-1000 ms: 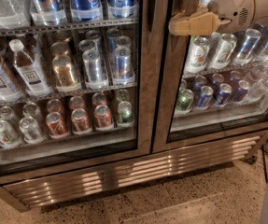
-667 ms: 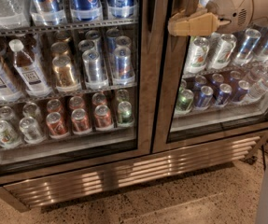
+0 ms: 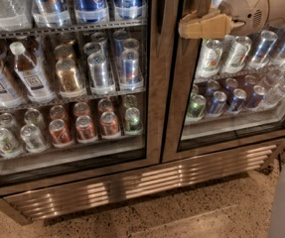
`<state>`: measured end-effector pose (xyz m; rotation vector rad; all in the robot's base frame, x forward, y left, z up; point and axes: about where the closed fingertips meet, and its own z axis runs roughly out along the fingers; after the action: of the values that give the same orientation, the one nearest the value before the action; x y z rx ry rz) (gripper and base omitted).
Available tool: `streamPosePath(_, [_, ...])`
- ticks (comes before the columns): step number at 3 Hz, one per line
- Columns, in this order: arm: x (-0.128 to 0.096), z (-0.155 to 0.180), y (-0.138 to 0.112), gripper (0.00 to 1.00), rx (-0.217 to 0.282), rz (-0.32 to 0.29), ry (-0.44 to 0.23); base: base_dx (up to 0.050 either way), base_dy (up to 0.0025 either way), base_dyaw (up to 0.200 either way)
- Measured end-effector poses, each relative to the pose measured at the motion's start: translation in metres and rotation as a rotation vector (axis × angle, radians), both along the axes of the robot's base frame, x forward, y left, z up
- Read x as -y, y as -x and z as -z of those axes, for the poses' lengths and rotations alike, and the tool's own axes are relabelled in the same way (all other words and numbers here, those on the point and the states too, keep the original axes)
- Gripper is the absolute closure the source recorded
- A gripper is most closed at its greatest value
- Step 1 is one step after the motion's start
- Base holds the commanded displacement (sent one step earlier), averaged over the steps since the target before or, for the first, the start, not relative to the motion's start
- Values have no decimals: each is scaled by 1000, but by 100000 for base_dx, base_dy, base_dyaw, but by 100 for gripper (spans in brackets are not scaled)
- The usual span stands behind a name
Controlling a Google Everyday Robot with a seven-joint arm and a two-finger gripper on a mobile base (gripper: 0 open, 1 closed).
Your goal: Open right fridge door
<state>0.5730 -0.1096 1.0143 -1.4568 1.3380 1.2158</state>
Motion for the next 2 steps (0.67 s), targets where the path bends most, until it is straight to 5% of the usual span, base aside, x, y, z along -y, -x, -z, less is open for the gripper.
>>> streamPosePath(2, [0,2,2,100,-7,-25,-4,0,0,0])
